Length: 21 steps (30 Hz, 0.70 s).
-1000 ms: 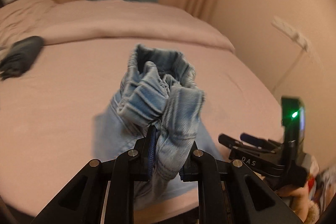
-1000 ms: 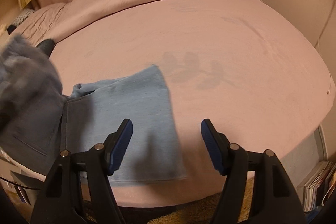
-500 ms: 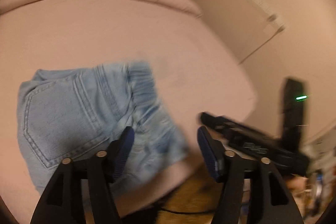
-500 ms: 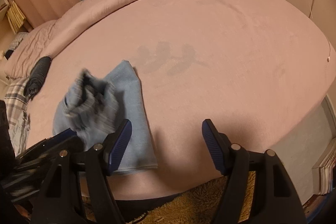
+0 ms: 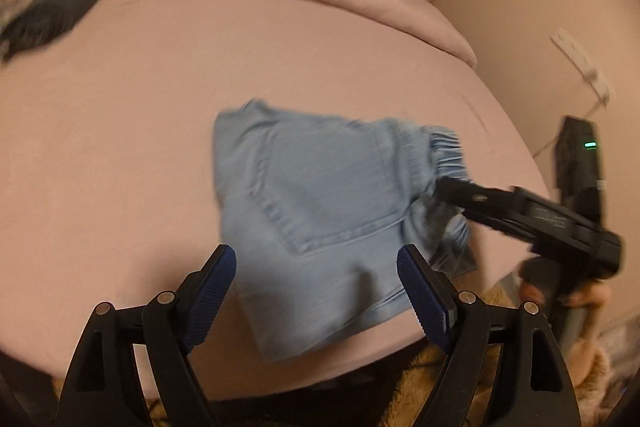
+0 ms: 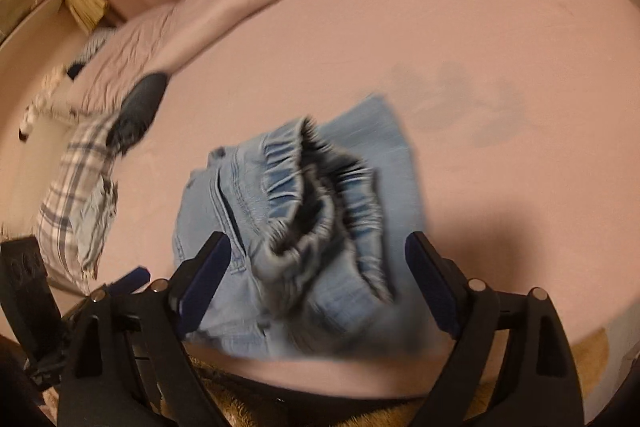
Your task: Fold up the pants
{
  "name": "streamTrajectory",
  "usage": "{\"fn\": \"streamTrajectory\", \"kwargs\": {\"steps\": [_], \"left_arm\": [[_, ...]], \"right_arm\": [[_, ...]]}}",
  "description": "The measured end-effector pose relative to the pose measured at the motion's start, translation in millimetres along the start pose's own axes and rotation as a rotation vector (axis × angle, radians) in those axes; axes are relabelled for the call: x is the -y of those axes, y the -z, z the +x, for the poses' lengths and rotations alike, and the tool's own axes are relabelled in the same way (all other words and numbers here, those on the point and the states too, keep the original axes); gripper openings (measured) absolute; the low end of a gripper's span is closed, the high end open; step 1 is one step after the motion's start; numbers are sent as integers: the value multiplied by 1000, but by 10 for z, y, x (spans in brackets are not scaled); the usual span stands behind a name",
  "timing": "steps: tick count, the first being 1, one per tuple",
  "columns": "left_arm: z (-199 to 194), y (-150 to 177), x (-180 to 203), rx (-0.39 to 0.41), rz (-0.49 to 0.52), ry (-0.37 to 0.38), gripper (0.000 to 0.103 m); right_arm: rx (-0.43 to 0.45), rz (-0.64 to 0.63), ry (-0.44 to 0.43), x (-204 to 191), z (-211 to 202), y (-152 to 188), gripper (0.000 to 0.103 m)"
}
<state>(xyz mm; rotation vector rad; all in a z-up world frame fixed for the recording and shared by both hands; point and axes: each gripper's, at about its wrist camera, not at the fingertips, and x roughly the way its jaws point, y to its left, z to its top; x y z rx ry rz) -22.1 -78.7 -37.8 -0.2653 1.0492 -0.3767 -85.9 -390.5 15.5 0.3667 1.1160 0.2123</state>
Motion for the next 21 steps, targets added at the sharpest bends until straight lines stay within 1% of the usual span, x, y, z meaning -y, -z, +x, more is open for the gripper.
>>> {"fn": "streamTrajectory", "kwargs": {"steps": [1,2,3,4,5,6,8,9,10,11,12,13,15,16,17,18,19,21], "left_arm": [[15,22,-84,-7,-40,17,82],[29,35,-133,-12,-67,24,82],[50,49,-195,-20,-101,30,82],[52,70,-230,-24,-114,32,82],[45,89,-256,-25,-121,36,82],[52,95,-267,-25,-127,45,82],[51,116,-277,-22,-130,63,82],[70,125,-259,-23,-133,81,82],[65,136,-283,-27,-134,93,82],[78,146,-257,-29,-135,110,82],[97,153,-258,-31,-138,133,82],[135,164,-239,-36,-139,148,82],[231,179,-197,-53,-130,150,81],[308,194,-174,-73,-122,146,71],[391,219,-159,-100,-122,147,63],[434,228,-158,-112,-125,161,51],[466,261,-169,-109,-145,186,48],[453,284,-191,-91,-159,190,47]], "right_arm": [[-23,6,5,-6,114,6,82],[-47,17,-3,-2,271,22,60],[-52,17,-6,-5,322,40,53],[-39,4,4,-31,306,59,49],[-23,-10,7,-70,236,59,35],[0,-18,16,-110,99,43,30],[75,-18,-26,-134,-190,8,26],[128,-26,-37,-162,-382,2,25],[175,-40,-10,-192,-557,10,25],[200,-48,17,-200,-645,21,25],[232,-56,65,-190,-756,44,25],[234,-59,92,-156,-775,52,25],[162,-54,126,-28,-635,61,27],[93,-25,133,84,-469,82,27],[49,-7,138,161,-349,98,27],[-26,14,165,269,-124,153,31],[-39,12,196,311,-37,177,34],[-30,10,218,308,-66,152,48]]}}
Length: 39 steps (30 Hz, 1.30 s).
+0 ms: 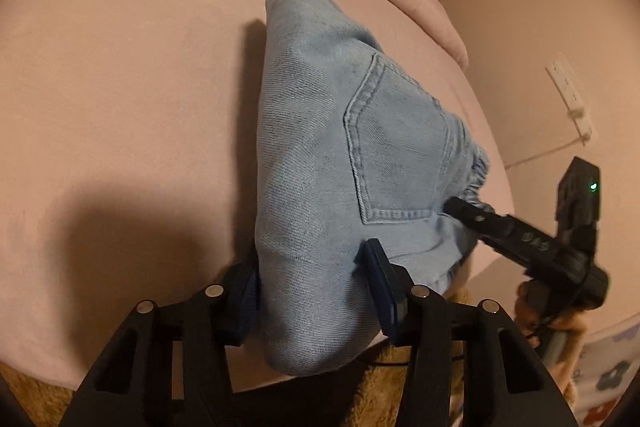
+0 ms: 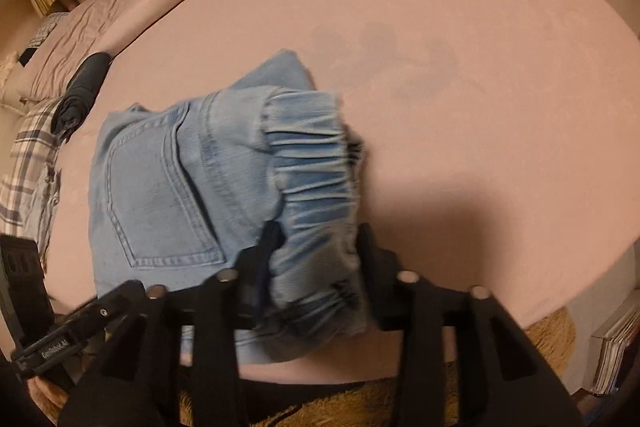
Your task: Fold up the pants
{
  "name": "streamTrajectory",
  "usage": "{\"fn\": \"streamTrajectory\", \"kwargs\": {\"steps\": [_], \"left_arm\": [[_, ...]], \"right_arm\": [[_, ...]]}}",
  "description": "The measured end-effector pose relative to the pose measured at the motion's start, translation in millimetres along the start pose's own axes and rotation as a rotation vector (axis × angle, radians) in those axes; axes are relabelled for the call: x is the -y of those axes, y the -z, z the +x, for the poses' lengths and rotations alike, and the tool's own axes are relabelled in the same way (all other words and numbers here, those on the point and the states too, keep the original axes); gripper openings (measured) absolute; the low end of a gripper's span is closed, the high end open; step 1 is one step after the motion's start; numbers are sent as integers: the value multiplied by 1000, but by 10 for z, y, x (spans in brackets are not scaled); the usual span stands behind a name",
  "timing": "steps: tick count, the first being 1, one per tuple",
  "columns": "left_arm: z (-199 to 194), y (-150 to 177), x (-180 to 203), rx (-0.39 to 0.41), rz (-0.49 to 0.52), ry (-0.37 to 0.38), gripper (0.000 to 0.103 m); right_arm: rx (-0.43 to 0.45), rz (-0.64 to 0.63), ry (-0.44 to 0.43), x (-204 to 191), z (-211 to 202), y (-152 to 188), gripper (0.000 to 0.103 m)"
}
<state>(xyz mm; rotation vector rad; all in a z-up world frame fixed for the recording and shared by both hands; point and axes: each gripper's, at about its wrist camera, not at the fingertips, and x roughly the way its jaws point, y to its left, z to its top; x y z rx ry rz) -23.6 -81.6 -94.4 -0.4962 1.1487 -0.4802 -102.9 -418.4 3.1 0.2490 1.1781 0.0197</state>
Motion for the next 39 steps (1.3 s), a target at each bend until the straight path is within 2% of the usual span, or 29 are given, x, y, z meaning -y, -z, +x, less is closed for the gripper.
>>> {"fn": "streamTrajectory", "kwargs": {"steps": [2,4,5,6,8,10,12,13,16,19,20,21,22,23,24,26,30,32,35,39], "left_arm": [[-26,11,-26,-1,1,6,46],[-41,25,-26,0,-2,4,45],[-15,25,-24,3,3,-1,45],[-16,38,-5,10,9,-7,44],[2,61,17,16,14,-12,43],[30,43,59,20,12,-11,40],[82,20,125,22,18,-20,38],[87,18,142,22,21,-25,38],[97,29,183,25,32,-37,37],[119,44,213,26,35,-39,37],[109,74,204,27,37,-39,37],[103,79,207,32,40,-44,35],[108,80,211,33,42,-52,34],[109,82,211,31,41,-53,33],[99,88,217,35,43,-50,32],[69,102,224,41,57,-63,30],[-15,163,334,70,103,-116,29],[-2,196,330,70,106,-133,29],[66,243,239,56,56,-137,29],[79,300,254,64,41,-134,29]], "right_arm": [[-17,-16,40,-75,-119,-117,50],[49,-66,111,-228,-299,-227,51],[107,-117,161,-365,-441,-317,58],[139,-152,172,-464,-518,-375,68],[177,-242,97,-702,-607,-553,72],[131,-294,-14,-910,-508,-701,72],[43,-346,-124,-1262,-234,-822,70],[10,-366,-147,-1382,-101,-856,70],[-84,-425,-172,-1763,365,-935,69],[-136,-448,-123,-1885,684,-935,69],[-161,-450,-98,-1885,782,-921,67],[-181,-452,-80,-1854,849,-922,59],[-199,-445,-108,-1835,933,-925,55],[-215,-425,-169,-1826,975,-934,38],[-218,-409,-194,-1830,959,-918,34],[-185,-414,-176,-1864,870,-890,29],[-122,-457,-144,-1997,716,-846,26],[-119,-461,-152,-2065,784,-880,26],[-158,-449,-148,-2144,1071,-843,27],[-129,-491,-126,-2294,1186,-781,30]]}}
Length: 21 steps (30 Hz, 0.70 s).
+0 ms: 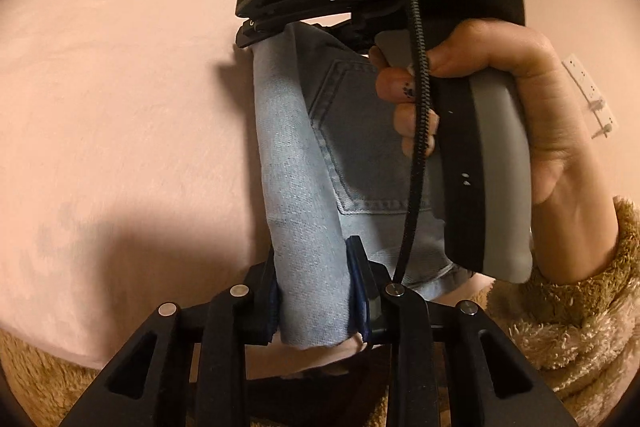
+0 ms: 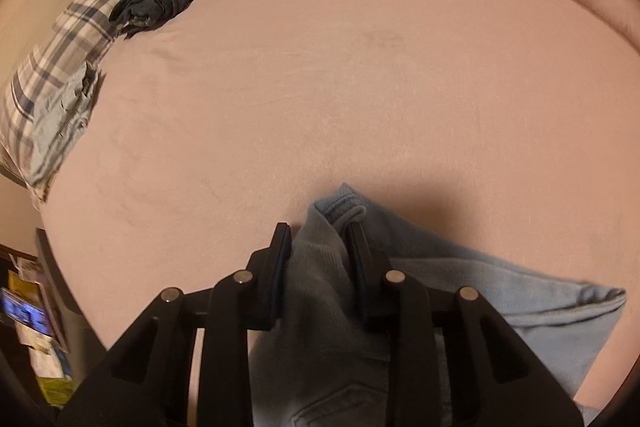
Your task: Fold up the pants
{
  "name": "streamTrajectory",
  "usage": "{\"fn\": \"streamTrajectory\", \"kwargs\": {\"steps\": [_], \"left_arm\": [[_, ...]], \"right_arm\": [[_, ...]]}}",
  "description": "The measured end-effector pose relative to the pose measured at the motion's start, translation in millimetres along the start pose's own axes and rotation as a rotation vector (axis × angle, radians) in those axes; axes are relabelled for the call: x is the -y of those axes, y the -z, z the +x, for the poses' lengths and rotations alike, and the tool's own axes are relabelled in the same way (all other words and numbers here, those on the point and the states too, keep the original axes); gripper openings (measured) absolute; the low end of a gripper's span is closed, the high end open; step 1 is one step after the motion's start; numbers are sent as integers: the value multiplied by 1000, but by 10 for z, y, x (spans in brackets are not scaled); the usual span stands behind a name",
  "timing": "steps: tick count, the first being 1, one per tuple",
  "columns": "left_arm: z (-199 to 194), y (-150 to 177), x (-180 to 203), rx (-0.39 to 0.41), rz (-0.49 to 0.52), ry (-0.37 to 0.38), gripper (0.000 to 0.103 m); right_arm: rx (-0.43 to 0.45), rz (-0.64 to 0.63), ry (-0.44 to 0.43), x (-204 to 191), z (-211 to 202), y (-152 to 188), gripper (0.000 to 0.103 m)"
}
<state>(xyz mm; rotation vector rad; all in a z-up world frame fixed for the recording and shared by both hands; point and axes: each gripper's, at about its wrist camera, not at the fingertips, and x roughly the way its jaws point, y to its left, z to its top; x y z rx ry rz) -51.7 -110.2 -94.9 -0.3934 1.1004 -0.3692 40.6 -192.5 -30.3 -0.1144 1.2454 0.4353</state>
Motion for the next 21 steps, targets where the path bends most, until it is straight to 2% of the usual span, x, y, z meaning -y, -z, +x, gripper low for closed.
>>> {"fn": "streamTrajectory", "kwargs": {"steps": [3,7,9,12,13,15,18,21], "left_arm": [[-24,36,18,1,-15,4,30],[-111,128,4,-4,-37,24,34],[-169,143,-60,-12,-51,41,39],[-332,163,-123,-9,-74,62,41],[-367,158,-138,-8,-80,68,41],[-423,136,-181,10,-94,65,41],[-433,125,-257,10,-105,61,42],[-324,59,-284,-12,-106,68,41]], "right_arm": [[4,-3,15,-13,40,-23,32],[26,1,-6,28,-9,-7,38],[50,-7,-3,48,-157,15,45],[149,-4,5,133,-595,114,53],[193,5,23,186,-787,181,56],[259,33,55,314,-1109,348,73],[302,103,112,605,-1475,709,75],[297,228,125,945,-1617,1057,75]]}}
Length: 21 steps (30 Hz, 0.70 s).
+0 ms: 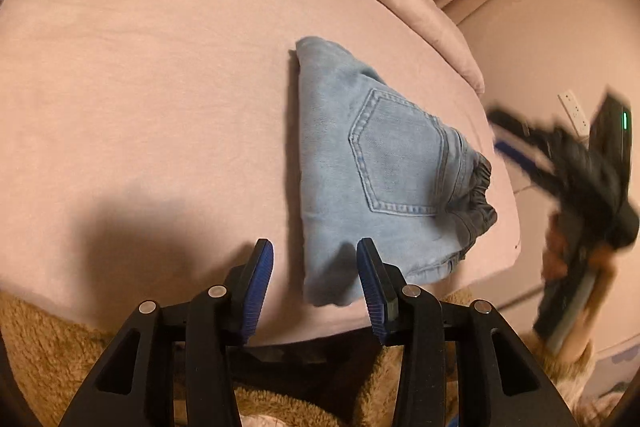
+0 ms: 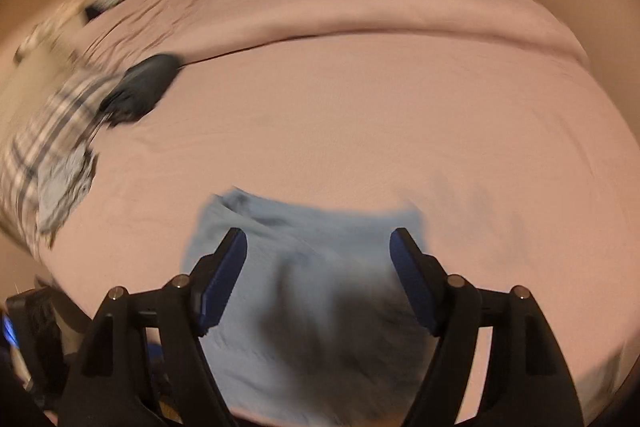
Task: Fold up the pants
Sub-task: 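Grasp the elastic waistband edge of the folded pants with the right gripper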
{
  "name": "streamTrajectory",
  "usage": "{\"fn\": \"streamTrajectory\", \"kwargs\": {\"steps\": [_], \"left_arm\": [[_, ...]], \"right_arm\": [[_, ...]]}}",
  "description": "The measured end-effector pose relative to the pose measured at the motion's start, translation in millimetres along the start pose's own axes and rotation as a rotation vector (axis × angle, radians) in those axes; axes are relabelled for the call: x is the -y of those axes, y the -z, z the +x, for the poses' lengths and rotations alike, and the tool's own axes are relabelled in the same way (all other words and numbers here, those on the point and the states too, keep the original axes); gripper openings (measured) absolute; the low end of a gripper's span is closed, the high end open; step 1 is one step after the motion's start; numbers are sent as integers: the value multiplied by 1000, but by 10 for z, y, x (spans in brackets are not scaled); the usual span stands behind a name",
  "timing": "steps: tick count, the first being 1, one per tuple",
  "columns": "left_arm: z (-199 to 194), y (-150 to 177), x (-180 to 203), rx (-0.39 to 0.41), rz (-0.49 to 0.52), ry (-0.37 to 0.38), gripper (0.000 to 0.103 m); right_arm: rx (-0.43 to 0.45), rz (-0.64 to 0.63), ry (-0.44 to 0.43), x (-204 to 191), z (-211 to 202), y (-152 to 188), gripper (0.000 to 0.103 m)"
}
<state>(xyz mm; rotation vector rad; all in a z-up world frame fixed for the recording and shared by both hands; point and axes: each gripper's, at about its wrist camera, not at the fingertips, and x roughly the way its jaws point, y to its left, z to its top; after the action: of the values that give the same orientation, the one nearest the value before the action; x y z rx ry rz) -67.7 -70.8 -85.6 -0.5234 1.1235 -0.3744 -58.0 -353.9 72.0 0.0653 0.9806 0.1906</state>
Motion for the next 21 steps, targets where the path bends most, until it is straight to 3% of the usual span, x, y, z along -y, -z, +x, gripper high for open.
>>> {"fn": "streamTrajectory", "kwargs": {"steps": [6,8,10,11,12,15,19,21], "left_arm": [[197,-71,96,-46,51,-30,41],[193,-54,55,-49,52,-48,41],[219,-40,63,-43,53,-56,41],[222,-42,67,-44,52,-56,41],[235,-45,69,-46,50,-56,41],[241,-62,95,-45,39,-53,41],[217,-96,184,-37,20,-27,42],[224,-107,180,-43,19,-34,42]], "right_arm": [[-112,139,47,533,-51,616,75],[-144,210,1,664,30,751,74],[-160,281,-69,741,85,832,64],[-163,299,-117,739,125,861,48],[-156,295,-153,700,162,873,35],[-120,233,-93,512,127,805,29],[-5,158,-124,280,-134,562,26],[32,98,-93,169,-202,522,26]]}}
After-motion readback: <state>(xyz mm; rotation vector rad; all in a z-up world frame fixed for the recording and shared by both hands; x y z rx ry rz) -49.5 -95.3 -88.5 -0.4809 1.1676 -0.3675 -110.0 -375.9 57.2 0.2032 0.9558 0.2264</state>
